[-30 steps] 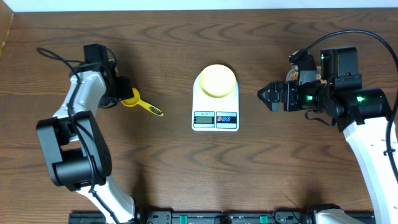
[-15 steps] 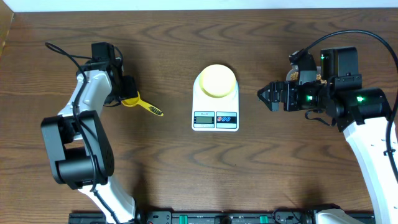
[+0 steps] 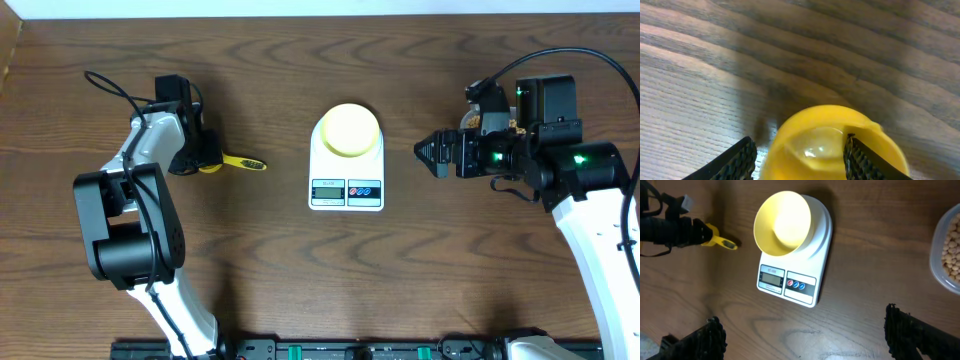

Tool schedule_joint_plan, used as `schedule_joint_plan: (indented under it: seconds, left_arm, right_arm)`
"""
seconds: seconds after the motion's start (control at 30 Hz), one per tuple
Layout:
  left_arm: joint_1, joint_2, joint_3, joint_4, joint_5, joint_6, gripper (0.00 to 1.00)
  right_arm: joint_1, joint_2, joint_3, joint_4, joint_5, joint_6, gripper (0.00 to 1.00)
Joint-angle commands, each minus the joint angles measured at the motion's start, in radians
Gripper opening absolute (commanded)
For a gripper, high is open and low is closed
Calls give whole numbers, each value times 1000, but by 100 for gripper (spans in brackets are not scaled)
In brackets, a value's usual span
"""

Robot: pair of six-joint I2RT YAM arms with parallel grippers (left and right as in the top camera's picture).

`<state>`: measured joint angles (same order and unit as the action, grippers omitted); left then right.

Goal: Scoop item into bowl and weigh 50g on scale
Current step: 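Close the left gripper on the yellow scoop near its bowl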

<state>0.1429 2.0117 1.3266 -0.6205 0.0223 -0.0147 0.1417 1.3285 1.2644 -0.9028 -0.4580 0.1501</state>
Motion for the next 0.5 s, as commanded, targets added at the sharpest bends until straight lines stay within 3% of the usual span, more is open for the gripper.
schedule_joint_plan:
  seconds: [0.0,0.13,0.27,0.4,0.47]
  left_arm:
    - [4,14,3,-5,-15,2,58]
    - [4,14,3,-6,-15,-21,39]
    - [4,14,3,-6,-11,-28,31]
    - [4,14,3,-6,-8,-41,11]
    - [4,14,3,-6,-8,-43,8]
  right_arm:
    - [13,-18,24,8,-3,10,99]
    - [13,-18,24,10,20,10,99]
    - [13,-18,24,14,42,10,99]
    - [13,-18,24,24,50,10,99]
    - [13,-18,24,24,68,10,99]
